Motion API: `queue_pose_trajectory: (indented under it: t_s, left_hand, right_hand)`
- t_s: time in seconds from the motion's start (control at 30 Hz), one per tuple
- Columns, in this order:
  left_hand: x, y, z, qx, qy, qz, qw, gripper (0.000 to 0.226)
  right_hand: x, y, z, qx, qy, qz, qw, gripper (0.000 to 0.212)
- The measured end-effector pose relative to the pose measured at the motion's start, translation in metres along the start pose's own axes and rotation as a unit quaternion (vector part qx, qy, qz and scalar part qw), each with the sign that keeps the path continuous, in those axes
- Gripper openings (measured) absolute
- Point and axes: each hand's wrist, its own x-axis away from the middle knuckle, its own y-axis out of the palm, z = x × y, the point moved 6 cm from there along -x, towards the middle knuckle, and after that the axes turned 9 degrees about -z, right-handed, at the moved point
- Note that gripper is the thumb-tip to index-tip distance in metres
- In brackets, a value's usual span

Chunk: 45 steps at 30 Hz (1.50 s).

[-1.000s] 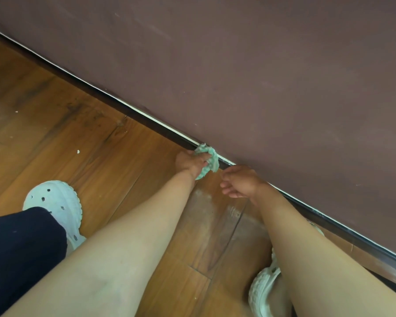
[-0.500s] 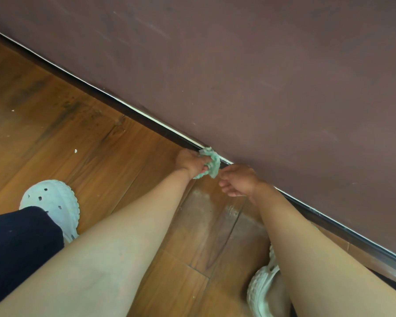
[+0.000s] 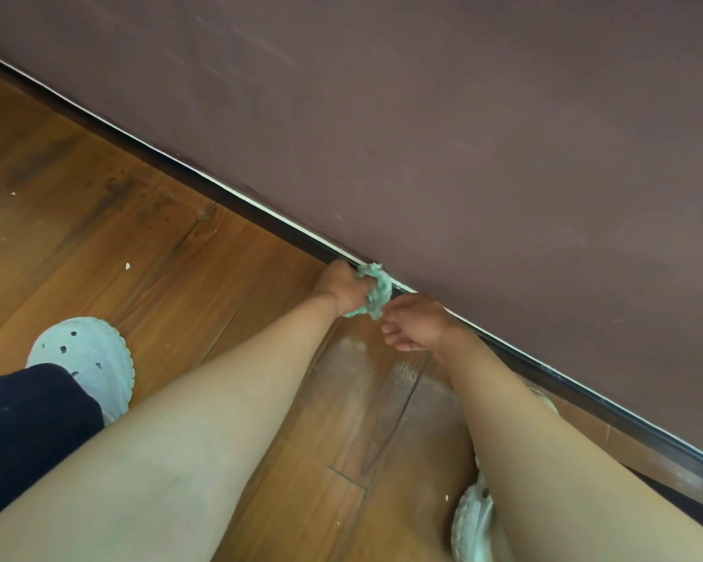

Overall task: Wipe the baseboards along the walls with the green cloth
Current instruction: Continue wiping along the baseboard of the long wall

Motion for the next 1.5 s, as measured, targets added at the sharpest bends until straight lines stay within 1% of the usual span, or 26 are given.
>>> queue_pose_trajectory:
  t_s: [0.07, 0.13, 0.17, 0.27, 0.3, 0.37, 0.43, 0.47, 0.53, 0.63, 0.7, 0.77, 0.83, 0.9, 1.0, 1.03, 1.13, 1.17, 1.23, 1.33, 1.37, 1.43, 1.5]
  left_hand:
    - [0.004, 0.008, 0.010, -0.010, 0.011, -0.002, 1.000, 0.017]
    - [0.003, 0.003, 0.011, 0.019, 0.004, 0.012, 1.000, 0.015]
    - [-0.001, -0.004, 0.008, 0.042, -0.002, 0.024, 0.999, 0.018]
    - [-0.010, -0.029, -0.009, 0.105, -0.024, 0.077, 0.991, 0.044]
    - [-0.020, -0.035, -0.020, 0.120, -0.029, 0.102, 0.987, 0.049]
    - [-0.022, -0.039, -0.029, 0.146, -0.034, 0.131, 0.980, 0.047]
    - [-0.021, -0.029, -0.030, 0.168, -0.031, 0.132, 0.976, 0.043]
    - [-0.019, -0.020, -0.028, 0.171, -0.029, 0.122, 0.977, 0.045]
    - [-0.015, 0.001, -0.023, 0.155, -0.016, 0.093, 0.983, 0.046]
    - [0.004, 0.022, -0.007, 0.112, -0.005, 0.074, 0.991, 0.037]
    - [0.014, 0.023, 0.001, 0.081, -0.005, 0.084, 0.993, 0.030]
    - [0.022, 0.018, 0.009, 0.038, 0.002, 0.101, 0.994, 0.025]
    - [0.034, 0.007, 0.016, 0.021, 0.012, 0.125, 0.992, 0.026]
    - [0.053, -0.004, 0.026, 0.012, 0.026, 0.142, 0.990, 0.029]
    - [0.083, -0.019, 0.047, -0.004, 0.059, 0.154, 0.986, 0.020]
    - [0.098, -0.023, 0.053, -0.014, 0.070, 0.154, 0.986, 0.022]
    - [0.131, -0.022, 0.064, -0.060, 0.080, 0.123, 0.987, 0.039]
    - [0.143, -0.021, 0.064, -0.066, 0.086, 0.112, 0.988, 0.039]
    - [0.166, -0.019, 0.068, -0.067, 0.102, 0.108, 0.987, 0.035]
    - [0.195, -0.014, 0.076, -0.108, 0.107, 0.095, 0.984, 0.036]
    - [0.204, -0.014, 0.081, -0.120, 0.113, 0.097, 0.982, 0.038]
    - [0.226, -0.018, 0.092, -0.155, 0.126, 0.115, 0.973, 0.042]
    - [0.244, -0.023, 0.104, -0.193, 0.137, 0.131, 0.963, 0.050]
  right_hand:
    - [0.000, 0.004, -0.003, 0.012, -0.005, -0.007, 1.000, 0.017]
    - [0.001, 0.003, -0.004, 0.021, -0.005, -0.007, 1.000, 0.018]
    - [0.000, 0.001, -0.002, 0.023, -0.004, -0.004, 1.000, 0.018]
    - [-0.001, -0.009, 0.003, 0.027, -0.013, 0.016, 0.999, 0.022]
    - [-0.002, -0.012, 0.005, 0.023, -0.020, 0.029, 0.999, 0.022]
    - [-0.005, -0.015, 0.007, 0.013, -0.028, 0.048, 0.998, 0.020]
    - [-0.008, -0.009, 0.008, 0.011, -0.027, 0.040, 0.999, 0.019]
    - [-0.010, -0.003, 0.009, 0.012, -0.024, 0.028, 0.999, 0.018]
    - [-0.013, 0.009, 0.012, 0.020, -0.015, 0.002, 1.000, 0.015]
    - [-0.016, 0.018, 0.017, 0.060, -0.015, -0.018, 0.998, 0.015]
    - [-0.013, 0.014, 0.019, 0.056, -0.023, -0.005, 0.998, 0.018]
    - [-0.004, 0.000, 0.019, 0.025, -0.041, 0.027, 0.998, 0.023]
    - [0.005, -0.014, 0.016, 0.007, -0.064, 0.054, 0.996, 0.025]
    - [0.015, -0.021, 0.014, -0.002, -0.074, 0.057, 0.996, 0.022]
    - [0.033, -0.026, 0.014, -0.005, -0.077, 0.043, 0.996, 0.018]
    - [0.043, -0.025, 0.012, -0.005, -0.083, 0.040, 0.996, 0.018]
    - [0.065, -0.023, 0.004, -0.002, -0.104, 0.033, 0.994, 0.011]
    - [0.076, -0.018, -0.001, 0.000, -0.122, 0.025, 0.992, 0.017]
    - [0.095, -0.008, -0.014, -0.007, -0.171, 0.000, 0.985, 0.040]
    - [0.121, 0.000, -0.029, -0.039, -0.232, -0.029, 0.972, 0.053]
    - [0.129, 0.000, -0.033, -0.053, -0.246, -0.031, 0.967, 0.054]
    - [0.149, -0.002, -0.040, -0.059, -0.267, -0.018, 0.962, 0.049]
    - [0.161, -0.010, -0.043, -0.062, -0.259, -0.003, 0.964, 0.045]
